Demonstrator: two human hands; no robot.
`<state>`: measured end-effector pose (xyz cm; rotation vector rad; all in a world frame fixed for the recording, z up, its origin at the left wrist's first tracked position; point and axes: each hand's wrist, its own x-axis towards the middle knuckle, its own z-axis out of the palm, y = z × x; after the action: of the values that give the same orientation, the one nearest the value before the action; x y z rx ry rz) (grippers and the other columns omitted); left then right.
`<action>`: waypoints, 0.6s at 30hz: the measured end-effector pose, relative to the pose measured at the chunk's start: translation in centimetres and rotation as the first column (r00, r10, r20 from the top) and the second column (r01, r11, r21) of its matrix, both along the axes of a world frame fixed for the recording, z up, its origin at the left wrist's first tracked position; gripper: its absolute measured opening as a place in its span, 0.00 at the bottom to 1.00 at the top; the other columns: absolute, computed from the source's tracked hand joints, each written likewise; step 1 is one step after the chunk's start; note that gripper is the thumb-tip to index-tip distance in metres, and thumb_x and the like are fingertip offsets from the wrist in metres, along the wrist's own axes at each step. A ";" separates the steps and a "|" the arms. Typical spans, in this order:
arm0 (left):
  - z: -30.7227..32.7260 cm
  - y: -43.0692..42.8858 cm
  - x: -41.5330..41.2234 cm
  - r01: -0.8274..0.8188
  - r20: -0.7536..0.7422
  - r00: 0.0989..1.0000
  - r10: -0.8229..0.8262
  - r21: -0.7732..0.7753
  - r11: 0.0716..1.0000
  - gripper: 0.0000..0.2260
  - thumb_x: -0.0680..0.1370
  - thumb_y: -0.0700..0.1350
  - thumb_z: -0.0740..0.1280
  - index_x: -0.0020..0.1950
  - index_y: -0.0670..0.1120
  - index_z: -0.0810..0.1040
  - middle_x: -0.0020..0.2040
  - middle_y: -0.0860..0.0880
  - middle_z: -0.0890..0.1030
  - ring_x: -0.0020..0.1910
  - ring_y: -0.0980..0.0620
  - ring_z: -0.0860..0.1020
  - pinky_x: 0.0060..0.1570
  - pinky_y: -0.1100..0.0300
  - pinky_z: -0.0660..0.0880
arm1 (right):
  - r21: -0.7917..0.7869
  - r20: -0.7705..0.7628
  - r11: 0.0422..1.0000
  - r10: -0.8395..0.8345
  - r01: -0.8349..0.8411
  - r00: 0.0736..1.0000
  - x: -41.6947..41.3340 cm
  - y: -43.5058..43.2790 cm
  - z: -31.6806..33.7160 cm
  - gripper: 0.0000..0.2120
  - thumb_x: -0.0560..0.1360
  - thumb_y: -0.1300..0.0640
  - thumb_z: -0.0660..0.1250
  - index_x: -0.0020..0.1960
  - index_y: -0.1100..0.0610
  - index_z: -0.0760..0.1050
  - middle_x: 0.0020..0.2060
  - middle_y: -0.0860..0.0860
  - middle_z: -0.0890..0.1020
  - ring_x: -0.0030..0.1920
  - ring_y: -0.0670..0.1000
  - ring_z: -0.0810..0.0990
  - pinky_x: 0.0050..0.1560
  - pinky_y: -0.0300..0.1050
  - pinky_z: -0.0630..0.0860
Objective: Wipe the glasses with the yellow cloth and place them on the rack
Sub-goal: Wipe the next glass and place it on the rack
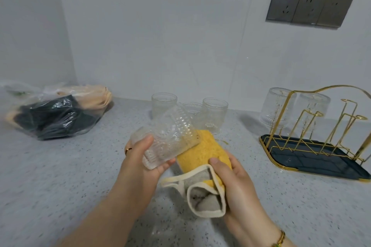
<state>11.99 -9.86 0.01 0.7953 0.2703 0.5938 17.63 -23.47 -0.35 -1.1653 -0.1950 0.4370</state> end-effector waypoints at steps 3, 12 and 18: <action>-0.4 -0.4 0.0 0.095 -0.121 0.990 -0.069 0.231 0.968 0.23 0.65 0.43 0.73 0.58 0.51 0.71 0.54 0.48 0.79 0.49 0.50 0.80 0.46 0.58 0.74 | 0.023 0.038 0.999 -0.042 0.042 0.998 0.2 -0.2 0.3 0.11 0.72 0.63 0.64 0.53 0.54 0.74 0.36 0.53 0.81 0.31 0.48 0.80 0.31 0.41 0.78; -1.5 -1.0 -0.3 0.322 -0.435 0.900 -0.026 0.624 0.712 0.41 0.47 0.59 0.72 0.60 0.54 0.71 0.53 0.54 0.79 0.53 0.54 0.78 0.54 0.56 0.75 | -0.025 0.238 0.994 -0.100 0.109 0.966 0.3 -1.0 1.2 0.13 0.73 0.64 0.64 0.50 0.46 0.72 0.43 0.52 0.80 0.38 0.51 0.78 0.39 0.45 0.75; -0.8 -1.3 -0.3 0.106 -0.144 0.989 -0.042 0.473 0.875 0.29 0.50 0.53 0.71 0.51 0.55 0.72 0.48 0.51 0.83 0.51 0.51 0.81 0.52 0.56 0.75 | 0.036 0.021 0.999 -0.011 0.010 1.000 0.2 -0.6 0.9 0.11 0.74 0.64 0.61 0.53 0.54 0.74 0.40 0.56 0.79 0.37 0.54 0.78 0.38 0.47 0.74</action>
<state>11.66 -11.13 -0.83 1.3245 0.2105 0.5431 17.80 -24.08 0.60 -1.1357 -0.2139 0.4111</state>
